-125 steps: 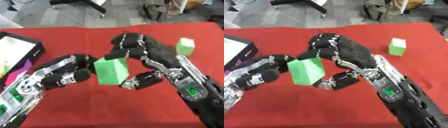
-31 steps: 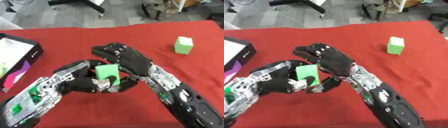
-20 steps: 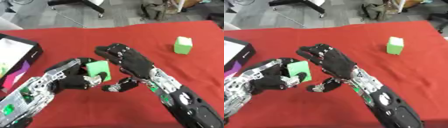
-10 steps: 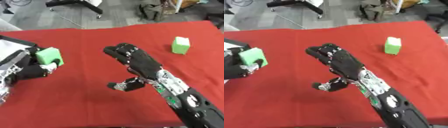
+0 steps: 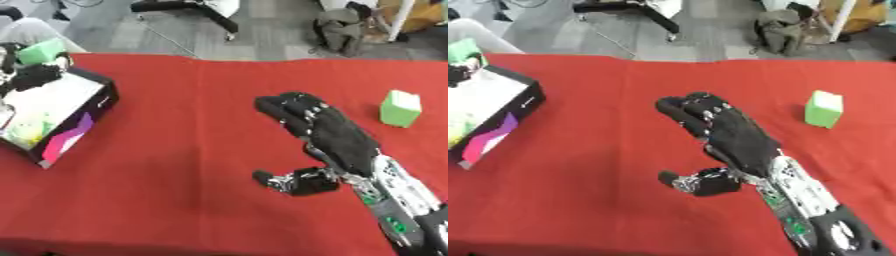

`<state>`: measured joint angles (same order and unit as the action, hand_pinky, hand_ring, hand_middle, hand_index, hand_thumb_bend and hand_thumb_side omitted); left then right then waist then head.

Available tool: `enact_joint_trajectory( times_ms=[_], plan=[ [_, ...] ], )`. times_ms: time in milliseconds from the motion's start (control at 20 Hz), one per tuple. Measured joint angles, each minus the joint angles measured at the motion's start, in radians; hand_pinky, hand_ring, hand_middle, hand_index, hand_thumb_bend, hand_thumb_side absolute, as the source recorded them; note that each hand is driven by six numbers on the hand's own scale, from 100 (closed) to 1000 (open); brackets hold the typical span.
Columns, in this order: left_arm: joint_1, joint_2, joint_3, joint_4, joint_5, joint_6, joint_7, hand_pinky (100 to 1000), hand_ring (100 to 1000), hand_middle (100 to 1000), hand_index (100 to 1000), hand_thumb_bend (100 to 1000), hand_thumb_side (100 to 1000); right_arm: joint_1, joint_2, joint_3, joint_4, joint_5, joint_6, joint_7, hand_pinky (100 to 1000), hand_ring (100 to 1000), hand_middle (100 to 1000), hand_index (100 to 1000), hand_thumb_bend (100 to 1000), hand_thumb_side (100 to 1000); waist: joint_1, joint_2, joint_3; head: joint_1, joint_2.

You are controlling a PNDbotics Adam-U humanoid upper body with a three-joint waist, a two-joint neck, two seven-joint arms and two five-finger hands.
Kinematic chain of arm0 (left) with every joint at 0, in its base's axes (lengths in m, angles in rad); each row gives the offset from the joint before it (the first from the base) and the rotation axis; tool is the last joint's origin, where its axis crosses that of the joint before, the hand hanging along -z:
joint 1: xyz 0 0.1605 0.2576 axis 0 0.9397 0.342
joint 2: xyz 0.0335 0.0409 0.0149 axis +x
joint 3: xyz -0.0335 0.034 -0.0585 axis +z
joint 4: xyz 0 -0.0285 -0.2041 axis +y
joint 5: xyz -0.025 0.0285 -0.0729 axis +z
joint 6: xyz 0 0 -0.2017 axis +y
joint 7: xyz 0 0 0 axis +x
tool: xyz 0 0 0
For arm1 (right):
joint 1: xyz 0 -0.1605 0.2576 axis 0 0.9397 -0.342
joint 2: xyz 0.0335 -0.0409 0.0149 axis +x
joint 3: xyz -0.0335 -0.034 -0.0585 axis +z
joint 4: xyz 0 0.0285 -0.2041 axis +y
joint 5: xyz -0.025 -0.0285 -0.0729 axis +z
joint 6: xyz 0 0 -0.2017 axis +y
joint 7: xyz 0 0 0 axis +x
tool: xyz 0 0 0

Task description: Pick up the objects with one hand, pass them to the other hand, and then place them into the box on the other side of the table.

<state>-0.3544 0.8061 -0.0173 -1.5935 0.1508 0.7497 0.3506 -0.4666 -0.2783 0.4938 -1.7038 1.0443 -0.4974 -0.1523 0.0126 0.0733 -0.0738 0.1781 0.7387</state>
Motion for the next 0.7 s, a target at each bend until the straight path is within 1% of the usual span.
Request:
enact_joint_trajectory(
  times_ms=[50, 150, 200, 300, 350, 400, 450, 500, 550, 700],
  plan=[
    [-0.011, -0.005, 0.028, 0.029, -0.019, 0.0, 0.0, 757, 605, 464, 633, 439, 542, 0.0, 0.0, 0.0, -0.002, -0.006, -0.007, 0.01, 809, 780, 865, 1000, 411, 518, 0.0, 0.0, -0.005, 0.017, -0.006],
    [-0.035, -0.012, 0.064, 0.088, -0.053, 0.0, 0.0, 767, 633, 495, 661, 466, 562, 0.0, 0.0, 0.0, -0.004, -0.016, -0.018, 0.026, 810, 780, 866, 1000, 405, 523, 0.001, 0.0, -0.01, 0.043, -0.016],
    [-0.042, -0.016, 0.074, 0.116, -0.069, -0.002, 0.002, 774, 649, 508, 672, 478, 564, 0.001, 0.0, 0.0, -0.004, -0.02, -0.024, 0.032, 811, 780, 866, 1000, 403, 525, 0.002, 0.0, -0.012, 0.052, -0.02],
    [-0.052, -0.022, 0.086, 0.171, -0.086, -0.011, 0.011, 783, 677, 541, 704, 532, 579, 0.001, 0.0, 0.0, -0.004, -0.028, -0.033, 0.044, 811, 780, 867, 1000, 401, 527, 0.003, 0.0, -0.013, 0.064, -0.027],
    [-0.055, -0.023, 0.088, 0.199, -0.088, -0.017, 0.017, 786, 689, 558, 712, 558, 577, 0.002, 0.0, 0.0, -0.004, -0.029, -0.036, 0.049, 811, 780, 867, 1000, 401, 528, 0.004, 0.0, -0.014, 0.067, -0.03],
    [-0.059, -0.023, 0.089, 0.226, -0.089, -0.024, 0.024, 806, 736, 616, 755, 676, 571, 0.002, 0.0, 0.0, -0.004, -0.031, -0.039, 0.052, 812, 780, 867, 1000, 397, 531, 0.005, 0.0, -0.014, 0.069, -0.03],
    [-0.06, -0.023, 0.089, 0.253, -0.089, -0.031, 0.031, 829, 778, 684, 796, 753, 567, 0.003, 0.0, 0.0, -0.004, -0.033, -0.042, 0.056, 812, 780, 868, 1000, 396, 533, 0.005, 0.0, -0.015, 0.071, -0.03],
    [-0.06, -0.023, 0.084, 0.28, -0.087, -0.039, 0.039, 843, 802, 718, 817, 788, 571, 0.005, 0.0, 0.0, -0.004, -0.036, -0.045, 0.059, 812, 780, 868, 1000, 395, 533, 0.005, 0.0, -0.016, 0.073, -0.03],
    [-0.06, -0.023, 0.076, 0.306, -0.085, -0.047, 0.047, 861, 835, 762, 850, 846, 592, 0.005, 0.0, 0.0, -0.004, -0.037, -0.047, 0.062, 812, 780, 869, 1000, 394, 533, 0.005, 0.0, -0.017, 0.076, -0.032],
    [-0.061, -0.023, 0.046, 0.386, -0.07, -0.071, 0.071, 871, 855, 784, 867, 869, 611, 0.006, -0.001, 0.0, -0.004, -0.041, -0.054, 0.069, 812, 780, 869, 1000, 392, 535, 0.005, 0.0, -0.019, 0.08, -0.037]
  ],
)
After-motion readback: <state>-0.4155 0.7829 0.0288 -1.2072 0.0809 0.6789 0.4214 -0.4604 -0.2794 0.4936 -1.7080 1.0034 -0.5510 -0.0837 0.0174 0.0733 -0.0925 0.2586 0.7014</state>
